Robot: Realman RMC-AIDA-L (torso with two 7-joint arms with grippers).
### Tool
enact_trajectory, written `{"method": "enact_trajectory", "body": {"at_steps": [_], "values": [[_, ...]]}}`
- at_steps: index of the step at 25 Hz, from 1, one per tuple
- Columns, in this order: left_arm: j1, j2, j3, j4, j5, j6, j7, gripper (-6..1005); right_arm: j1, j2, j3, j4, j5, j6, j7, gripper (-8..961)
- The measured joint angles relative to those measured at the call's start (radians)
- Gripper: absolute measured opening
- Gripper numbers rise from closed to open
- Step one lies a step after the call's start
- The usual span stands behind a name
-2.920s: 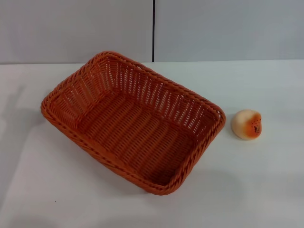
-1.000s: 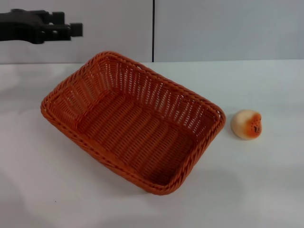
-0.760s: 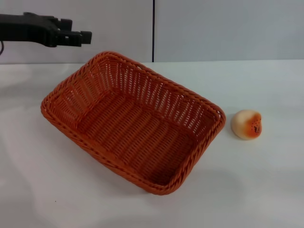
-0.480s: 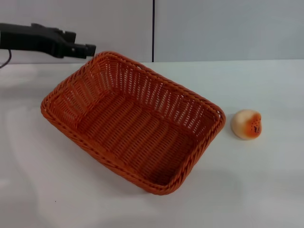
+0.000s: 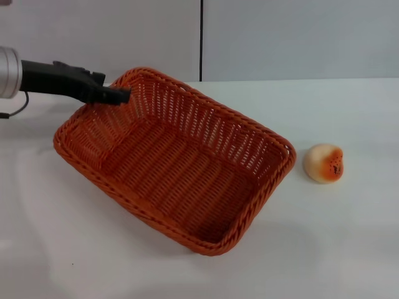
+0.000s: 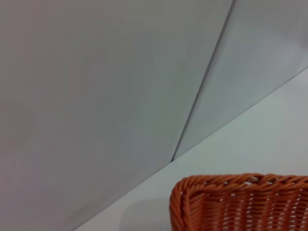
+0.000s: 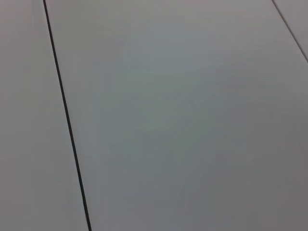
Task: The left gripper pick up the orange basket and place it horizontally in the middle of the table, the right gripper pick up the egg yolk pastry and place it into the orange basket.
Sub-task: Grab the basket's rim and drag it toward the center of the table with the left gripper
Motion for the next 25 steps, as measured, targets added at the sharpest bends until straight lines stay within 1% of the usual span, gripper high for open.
{"method": "enact_trajectory", "body": {"at_steps": [6,17,22,25], "values": [[0.004,0.0,0.002,-0.023,0.001,-0.048,0.0,775,0.0,0.001,-0.005,0.006,-0.006,0.01,-0.004,657],[0.008,-0.001,0.026,-0.05,0.014,-0.08,0.001,773,0.0,0.001,-0.005,0.014,-0.007,0.018,-0.008,656],[0.014,-0.003,0.085,-0.086,0.019,-0.144,-0.002,772,0.01,0.002,-0.006,0.015,-0.008,0.025,-0.007,657],[0.017,-0.006,0.099,-0.101,0.016,-0.175,-0.016,771,0.015,0.002,-0.015,0.016,-0.01,0.026,-0.007,656]]}}
